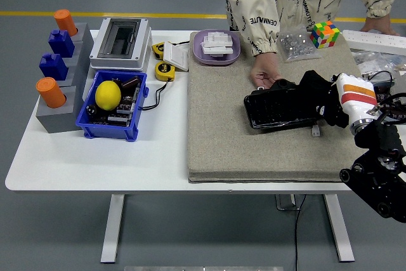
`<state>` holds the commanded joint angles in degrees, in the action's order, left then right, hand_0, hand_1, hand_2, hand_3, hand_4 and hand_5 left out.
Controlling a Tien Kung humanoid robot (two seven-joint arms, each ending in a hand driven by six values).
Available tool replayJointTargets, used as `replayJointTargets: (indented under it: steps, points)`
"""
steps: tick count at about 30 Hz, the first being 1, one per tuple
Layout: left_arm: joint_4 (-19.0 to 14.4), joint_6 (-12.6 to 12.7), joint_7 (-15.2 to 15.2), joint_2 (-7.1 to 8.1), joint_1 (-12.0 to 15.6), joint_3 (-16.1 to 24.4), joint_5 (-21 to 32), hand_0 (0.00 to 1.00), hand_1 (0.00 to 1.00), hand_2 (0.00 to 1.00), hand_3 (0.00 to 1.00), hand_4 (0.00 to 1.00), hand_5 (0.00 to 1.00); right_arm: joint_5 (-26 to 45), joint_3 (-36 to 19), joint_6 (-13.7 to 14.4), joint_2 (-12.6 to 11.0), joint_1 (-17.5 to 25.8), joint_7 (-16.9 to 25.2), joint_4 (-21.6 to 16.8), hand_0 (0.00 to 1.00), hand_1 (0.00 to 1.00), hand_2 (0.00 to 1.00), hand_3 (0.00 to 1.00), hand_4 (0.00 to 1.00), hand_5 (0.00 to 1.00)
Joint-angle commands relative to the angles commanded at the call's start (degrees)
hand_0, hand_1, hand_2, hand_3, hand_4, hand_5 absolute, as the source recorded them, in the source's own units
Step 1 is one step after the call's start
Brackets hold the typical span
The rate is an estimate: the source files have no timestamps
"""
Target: Pick the rag up,wipe the panel,place it on the desk
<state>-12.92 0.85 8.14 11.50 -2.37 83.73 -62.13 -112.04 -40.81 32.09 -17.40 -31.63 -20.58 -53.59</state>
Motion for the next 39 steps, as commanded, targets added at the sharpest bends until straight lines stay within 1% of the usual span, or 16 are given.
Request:
replayJointTargets:
  steps: [23, 33, 39]
  points:
    - [-0.1, 0.0, 0.0, 0.23, 0.2, -0.4, 0.1, 0.607, 0.641, 0.656, 0.562, 0.629, 0.441, -0.6, -3.2, -0.4, -3.3, 2.7, 0.0, 1.0, 0.293, 0.388, 0.418, 0.435, 0.967, 0.057]
    - [-0.1, 0.0, 0.0, 0.18, 0.1, -0.2, 0.1, 0.607, 0.641, 0.656, 0.562, 0.628, 0.441, -0.8, -3.5, -0.4, -3.5, 2.4, -0.1, 0.9, 0.295, 0.389, 0.419, 0.436, 0.968, 0.056]
    - [0.0, 0.0, 0.0, 0.12, 0.1, -0.3, 0.1, 0.607, 0.641, 0.657, 0.562, 0.629, 0.441, -0.9, -2.9, -0.4, -3.0, 1.7, -0.2, 0.8, 0.293, 0.388, 0.419, 0.436, 0.967, 0.058]
